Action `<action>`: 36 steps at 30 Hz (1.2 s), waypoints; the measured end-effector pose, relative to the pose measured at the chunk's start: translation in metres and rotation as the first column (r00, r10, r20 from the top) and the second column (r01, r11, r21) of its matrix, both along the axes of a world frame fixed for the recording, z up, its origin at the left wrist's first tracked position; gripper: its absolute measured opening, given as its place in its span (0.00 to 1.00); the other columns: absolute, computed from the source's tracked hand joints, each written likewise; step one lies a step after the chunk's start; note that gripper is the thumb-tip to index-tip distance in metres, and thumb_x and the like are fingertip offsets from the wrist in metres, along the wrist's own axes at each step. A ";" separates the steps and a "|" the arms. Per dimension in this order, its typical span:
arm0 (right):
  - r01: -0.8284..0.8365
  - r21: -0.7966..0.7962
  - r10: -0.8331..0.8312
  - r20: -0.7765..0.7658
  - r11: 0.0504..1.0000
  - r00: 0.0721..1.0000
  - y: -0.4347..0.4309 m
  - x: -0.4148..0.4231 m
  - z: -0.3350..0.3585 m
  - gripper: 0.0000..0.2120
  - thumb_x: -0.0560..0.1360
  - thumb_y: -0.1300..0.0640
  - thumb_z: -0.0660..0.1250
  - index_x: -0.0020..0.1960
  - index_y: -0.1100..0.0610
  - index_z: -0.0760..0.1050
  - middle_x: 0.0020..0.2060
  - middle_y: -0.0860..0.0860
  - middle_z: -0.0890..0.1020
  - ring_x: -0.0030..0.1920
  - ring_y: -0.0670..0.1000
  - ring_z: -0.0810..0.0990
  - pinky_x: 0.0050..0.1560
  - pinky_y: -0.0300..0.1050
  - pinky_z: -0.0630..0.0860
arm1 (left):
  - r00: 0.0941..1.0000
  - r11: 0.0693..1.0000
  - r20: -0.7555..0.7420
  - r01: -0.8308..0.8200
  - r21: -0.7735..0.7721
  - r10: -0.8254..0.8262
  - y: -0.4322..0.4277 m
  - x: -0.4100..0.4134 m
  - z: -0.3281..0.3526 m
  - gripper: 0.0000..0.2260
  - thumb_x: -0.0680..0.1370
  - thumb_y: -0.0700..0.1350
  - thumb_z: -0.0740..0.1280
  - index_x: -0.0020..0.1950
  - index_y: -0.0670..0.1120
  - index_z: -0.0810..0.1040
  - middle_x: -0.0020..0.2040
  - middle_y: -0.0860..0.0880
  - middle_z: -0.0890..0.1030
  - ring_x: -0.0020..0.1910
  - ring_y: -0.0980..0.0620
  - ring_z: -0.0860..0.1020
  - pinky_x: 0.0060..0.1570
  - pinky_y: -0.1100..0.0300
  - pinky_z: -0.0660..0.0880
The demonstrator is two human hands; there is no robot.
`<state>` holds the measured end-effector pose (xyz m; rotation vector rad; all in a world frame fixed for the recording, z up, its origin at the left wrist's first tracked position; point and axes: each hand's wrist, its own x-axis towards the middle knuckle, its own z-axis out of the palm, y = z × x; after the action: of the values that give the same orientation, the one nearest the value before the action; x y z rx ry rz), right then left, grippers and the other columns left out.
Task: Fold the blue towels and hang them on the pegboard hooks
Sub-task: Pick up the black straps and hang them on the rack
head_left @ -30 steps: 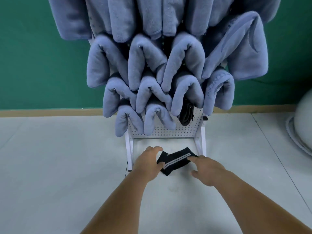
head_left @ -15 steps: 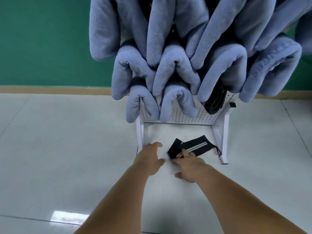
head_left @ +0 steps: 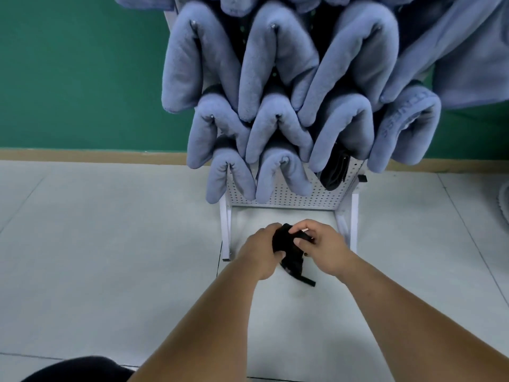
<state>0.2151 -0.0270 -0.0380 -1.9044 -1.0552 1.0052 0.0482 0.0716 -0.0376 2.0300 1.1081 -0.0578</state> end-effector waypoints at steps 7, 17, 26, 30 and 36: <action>0.046 0.022 -0.049 0.129 0.999 0.990 -0.038 0.015 0.082 0.11 0.81 0.56 0.71 0.51 0.38 0.84 0.45 0.49 0.85 0.44 0.49 0.82 0.57 0.52 0.83 | 0.964 0.981 0.230 -0.094 -0.170 0.132 -0.016 -0.002 0.069 0.21 0.79 0.46 0.75 0.70 0.54 0.75 0.45 0.52 0.82 0.44 0.54 0.82 0.41 0.64 0.75; -0.363 0.002 0.303 0.548 0.932 0.780 -0.093 0.003 0.191 0.44 0.63 0.33 0.81 0.75 0.36 0.70 0.68 0.34 0.74 0.67 0.37 0.72 0.69 0.38 0.71 | 0.847 0.942 0.446 -0.171 -0.289 0.290 -0.062 0.008 0.179 0.05 0.76 0.44 0.77 0.50 0.52 0.85 0.50 0.36 0.85 0.48 0.39 0.86 0.52 0.40 0.84; -0.110 0.392 -0.064 0.407 0.913 0.911 -0.123 0.004 0.252 0.05 0.80 0.51 0.74 0.47 0.42 0.83 0.39 0.44 0.85 0.41 0.45 0.83 0.44 0.48 0.78 | 0.867 0.956 0.443 -0.113 -0.273 0.228 -0.083 -0.009 0.246 0.20 0.83 0.63 0.64 0.45 0.49 0.84 0.42 0.50 0.82 0.42 0.50 0.79 0.48 0.57 0.79; 0.031 0.437 -0.065 0.063 0.899 0.996 -0.136 0.010 0.267 0.03 0.80 0.54 0.74 0.51 0.53 0.85 0.45 0.54 0.88 0.49 0.56 0.88 0.51 0.50 0.86 | 0.832 0.952 0.535 0.025 -0.305 0.149 -0.100 -0.008 0.262 0.24 0.83 0.69 0.58 0.52 0.55 0.87 0.54 0.56 0.87 0.59 0.53 0.83 0.63 0.54 0.78; 0.184 0.478 -0.182 -0.052 0.859 0.982 -0.135 0.013 0.260 0.04 0.80 0.58 0.74 0.53 0.54 0.86 0.45 0.54 0.89 0.50 0.58 0.88 0.54 0.60 0.86 | 0.819 0.929 0.565 0.122 -0.350 0.105 -0.114 0.002 0.248 0.13 0.84 0.49 0.69 0.62 0.42 0.77 0.54 0.38 0.86 0.48 0.44 0.84 0.52 0.48 0.82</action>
<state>0.2280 -0.1619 0.2215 -1.5504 -0.9872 0.5685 0.0504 -0.0429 0.2104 1.5480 0.6352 0.3076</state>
